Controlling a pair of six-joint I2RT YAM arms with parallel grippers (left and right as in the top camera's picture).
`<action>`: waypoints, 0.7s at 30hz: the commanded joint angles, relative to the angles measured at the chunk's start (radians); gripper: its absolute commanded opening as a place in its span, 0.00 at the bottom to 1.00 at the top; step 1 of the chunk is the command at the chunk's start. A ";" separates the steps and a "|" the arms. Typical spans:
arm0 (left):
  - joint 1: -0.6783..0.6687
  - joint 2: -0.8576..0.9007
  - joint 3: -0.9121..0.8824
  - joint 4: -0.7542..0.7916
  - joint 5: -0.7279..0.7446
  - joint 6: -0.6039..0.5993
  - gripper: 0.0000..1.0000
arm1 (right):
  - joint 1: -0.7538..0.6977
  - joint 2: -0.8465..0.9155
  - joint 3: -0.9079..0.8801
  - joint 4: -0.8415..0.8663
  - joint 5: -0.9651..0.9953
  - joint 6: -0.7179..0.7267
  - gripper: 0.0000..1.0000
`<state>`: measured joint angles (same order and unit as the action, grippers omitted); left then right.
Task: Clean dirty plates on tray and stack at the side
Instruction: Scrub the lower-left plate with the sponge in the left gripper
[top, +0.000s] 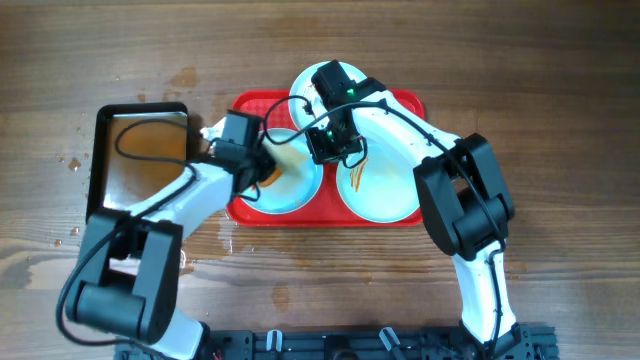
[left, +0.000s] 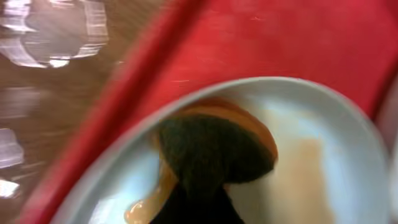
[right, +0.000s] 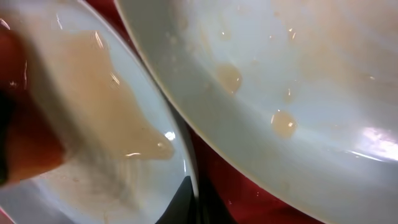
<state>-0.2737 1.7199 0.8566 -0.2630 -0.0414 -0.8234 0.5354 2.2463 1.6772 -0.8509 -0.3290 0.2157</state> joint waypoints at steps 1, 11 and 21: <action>0.051 -0.056 -0.034 -0.093 -0.061 0.088 0.04 | 0.011 0.038 -0.004 -0.002 0.001 -0.003 0.04; -0.020 -0.119 -0.038 -0.107 0.169 0.082 0.04 | 0.011 0.039 -0.004 0.000 0.000 -0.003 0.04; -0.022 0.043 -0.038 -0.241 -0.176 0.195 0.04 | 0.011 0.039 -0.004 -0.006 0.001 -0.003 0.04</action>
<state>-0.2996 1.6985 0.8646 -0.4160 0.0513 -0.6659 0.5491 2.2517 1.6772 -0.8509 -0.3401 0.2157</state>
